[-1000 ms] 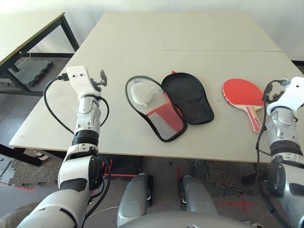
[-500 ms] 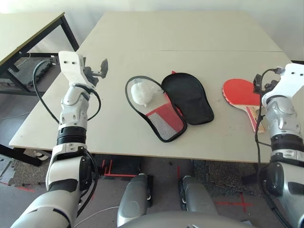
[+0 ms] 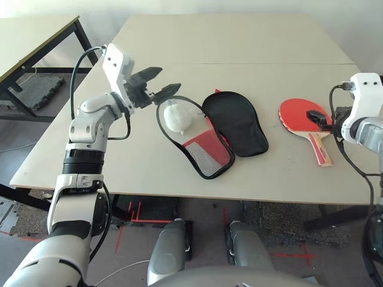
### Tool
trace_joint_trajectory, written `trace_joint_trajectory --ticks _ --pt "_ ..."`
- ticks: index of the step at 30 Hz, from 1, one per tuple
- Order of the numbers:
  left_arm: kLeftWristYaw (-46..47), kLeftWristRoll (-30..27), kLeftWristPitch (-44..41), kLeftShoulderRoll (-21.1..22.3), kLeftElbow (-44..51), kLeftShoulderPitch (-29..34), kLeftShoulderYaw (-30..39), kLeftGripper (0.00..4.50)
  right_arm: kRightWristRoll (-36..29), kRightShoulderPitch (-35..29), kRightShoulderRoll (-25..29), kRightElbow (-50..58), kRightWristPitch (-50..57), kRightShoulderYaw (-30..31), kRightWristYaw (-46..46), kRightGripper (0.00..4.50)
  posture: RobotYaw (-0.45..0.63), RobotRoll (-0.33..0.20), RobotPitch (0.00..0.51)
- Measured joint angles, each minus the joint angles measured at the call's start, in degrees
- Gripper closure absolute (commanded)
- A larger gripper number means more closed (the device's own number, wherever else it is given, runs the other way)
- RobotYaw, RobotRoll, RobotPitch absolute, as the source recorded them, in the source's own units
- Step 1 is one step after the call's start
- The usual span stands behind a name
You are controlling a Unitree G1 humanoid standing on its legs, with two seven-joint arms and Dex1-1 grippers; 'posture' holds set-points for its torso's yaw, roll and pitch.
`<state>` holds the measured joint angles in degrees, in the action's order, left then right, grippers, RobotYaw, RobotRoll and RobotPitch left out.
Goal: Store the ping-pong paddle in its case and zip it.
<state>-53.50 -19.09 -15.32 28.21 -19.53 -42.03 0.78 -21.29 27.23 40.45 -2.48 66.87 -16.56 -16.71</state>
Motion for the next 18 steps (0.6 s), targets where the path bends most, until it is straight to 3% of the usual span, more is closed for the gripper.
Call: trace_joint_trajectory --ticks 15,18 --pt "-6.4 -2.2 -6.2 0.1 7.5 3.7 -1.9 0.0 0.1 -0.5 -4.4 -4.6 4.2 0.0 -0.6 0.04 0.04 0.0 0.121" --pt "-6.6 -2.0 -6.6 0.3 7.6 4.2 -2.0 0.0 0.1 -0.1 -4.2 -6.0 3.7 0.0 -1.0 0.66 0.05 0.0 0.12"
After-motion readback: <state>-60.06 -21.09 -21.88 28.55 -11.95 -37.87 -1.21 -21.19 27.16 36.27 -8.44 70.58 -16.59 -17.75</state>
